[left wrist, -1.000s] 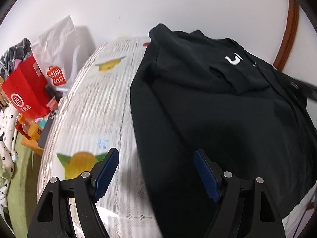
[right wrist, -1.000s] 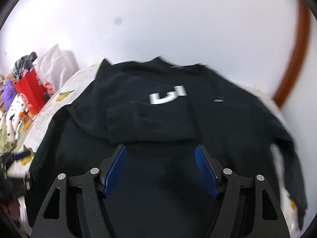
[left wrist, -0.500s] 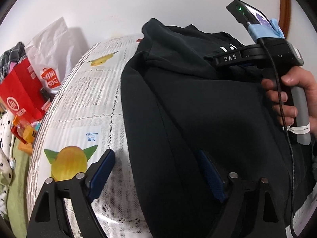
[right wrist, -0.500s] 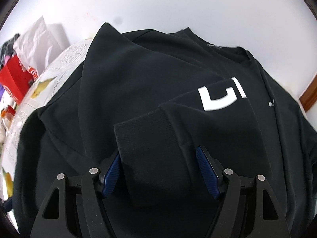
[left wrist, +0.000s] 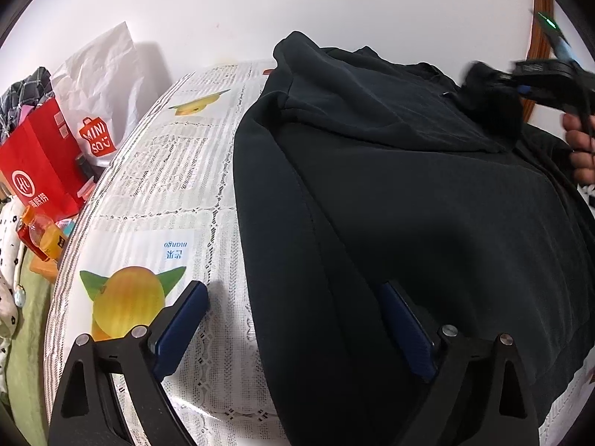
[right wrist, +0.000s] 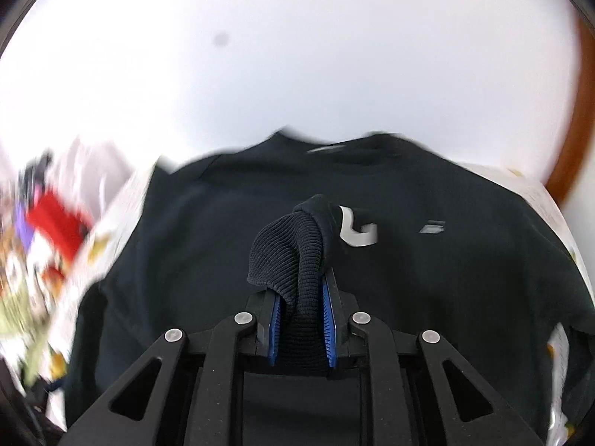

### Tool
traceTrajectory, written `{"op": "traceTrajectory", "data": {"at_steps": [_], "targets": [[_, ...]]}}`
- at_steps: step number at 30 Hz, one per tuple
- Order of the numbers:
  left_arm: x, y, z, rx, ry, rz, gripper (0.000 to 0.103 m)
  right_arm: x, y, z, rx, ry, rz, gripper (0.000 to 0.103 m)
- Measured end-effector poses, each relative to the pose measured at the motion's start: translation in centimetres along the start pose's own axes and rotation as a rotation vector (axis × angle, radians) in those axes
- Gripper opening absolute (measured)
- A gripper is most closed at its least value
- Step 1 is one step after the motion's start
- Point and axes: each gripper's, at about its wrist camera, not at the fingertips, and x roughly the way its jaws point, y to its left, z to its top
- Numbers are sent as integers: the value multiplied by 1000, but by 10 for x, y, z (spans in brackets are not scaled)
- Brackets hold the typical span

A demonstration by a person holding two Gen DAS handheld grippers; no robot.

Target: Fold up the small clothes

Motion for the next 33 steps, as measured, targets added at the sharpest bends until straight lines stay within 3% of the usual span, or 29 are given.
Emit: {"op": "traceTrajectory", "data": {"at_steps": [3, 5, 12, 14, 18, 22, 29, 31, 33], "targets": [[0, 0, 0, 0, 1, 2, 95, -20, -72, 3, 133, -22, -39, 18], [0, 1, 0, 1, 1, 4, 95, -27, -109, -2, 215, -22, -18, 18], [0, 2, 0, 1, 2, 5, 96, -31, -171, -35, 359, 45, 22, 21], [1, 2, 0, 1, 2, 4, 96, -25, -176, -38, 351, 69, -12, 31], [-2, 2, -1, 3, 12, 15, 96, -50, -175, -44, 286, 19, -143, 37], [-9, 1, -5, 14, 21, 29, 95, -66, -159, -47, 163, -17, -195, 46], [-26, 3, -11, 19, 13, 27, 93, -67, -148, -90, 50, 87, -269, 48], [-30, 5, -8, 21, -3, 34, 93, -71, -142, -96, 28, 89, -299, 48], [-31, 5, -1, 20, -15, 46, 92, -77, -125, -89, 1, 68, -271, 48]]}}
